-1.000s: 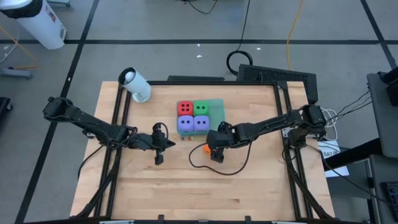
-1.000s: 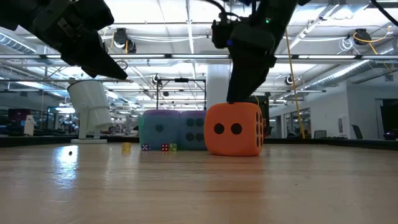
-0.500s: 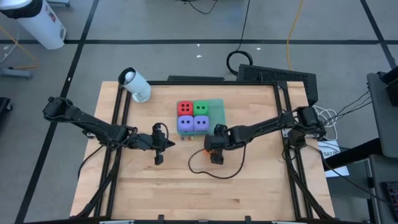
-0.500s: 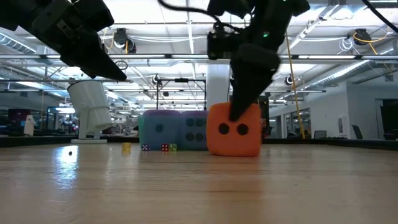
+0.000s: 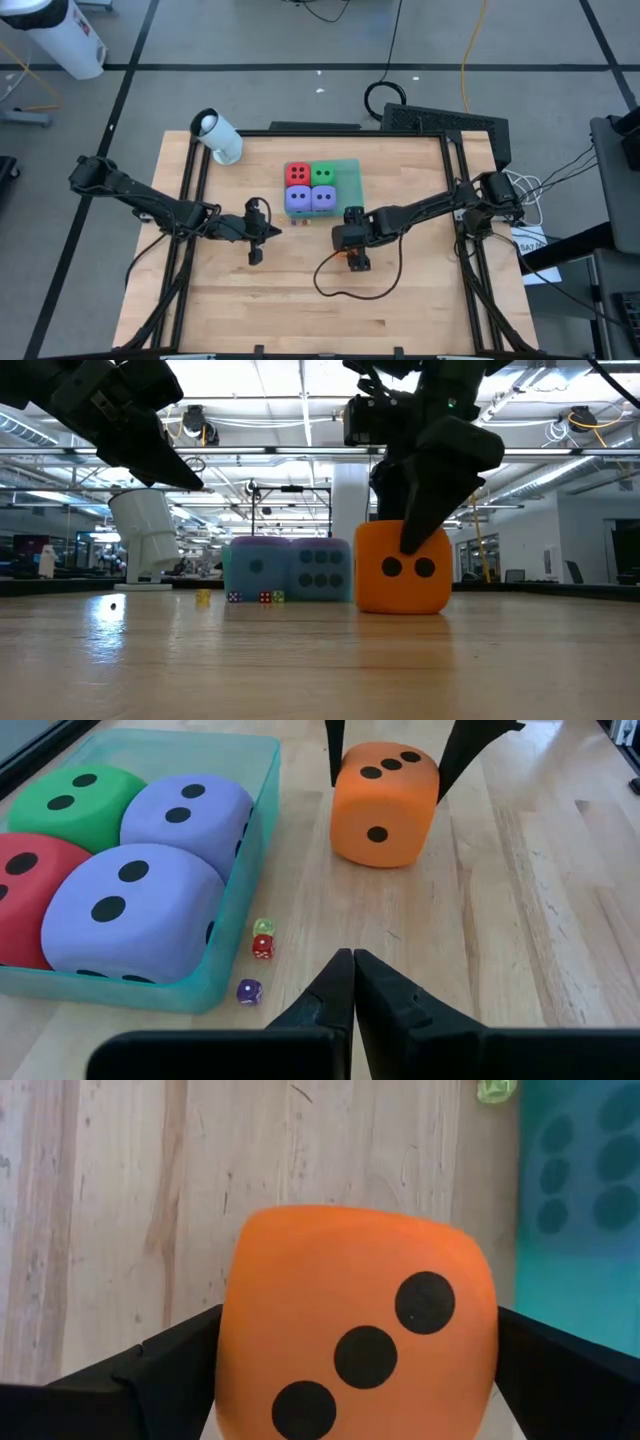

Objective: Pick & Place Dice

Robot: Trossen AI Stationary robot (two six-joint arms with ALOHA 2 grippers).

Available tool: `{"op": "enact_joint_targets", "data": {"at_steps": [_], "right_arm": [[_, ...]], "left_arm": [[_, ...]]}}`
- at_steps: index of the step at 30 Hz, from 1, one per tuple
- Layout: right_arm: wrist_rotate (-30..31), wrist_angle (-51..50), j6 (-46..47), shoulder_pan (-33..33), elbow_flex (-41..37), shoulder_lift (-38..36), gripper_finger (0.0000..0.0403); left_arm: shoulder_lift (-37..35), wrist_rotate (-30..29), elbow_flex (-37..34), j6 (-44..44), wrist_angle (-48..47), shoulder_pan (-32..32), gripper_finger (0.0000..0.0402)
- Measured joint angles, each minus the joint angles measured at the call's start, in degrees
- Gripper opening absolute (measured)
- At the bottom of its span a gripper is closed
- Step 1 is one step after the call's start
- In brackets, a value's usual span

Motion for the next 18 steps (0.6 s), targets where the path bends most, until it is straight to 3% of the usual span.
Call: {"op": "enact_joint_targets", "data": {"at_steps": [8, 15, 18], "right_arm": [[-0.07, 1.11, -3.56, -0.11, -0.17, -1.68, 0.0396], [0.33, 1.58, -6.10, -1.17, -0.20, -8.22, 0.0396], [7.83, 2.71, -9.77, -2.21, -0.07, -12.82, 0.0396]], "left_arm": [[0.00, 0.00, 0.00, -0.02, -0.02, 0.00, 0.0019], [0.00, 0.00, 0.00, 0.02, -0.05, 0.00, 0.0019], [0.00, -0.02, 0.00, 0.24, 0.00, 0.00, 0.0019]]}}
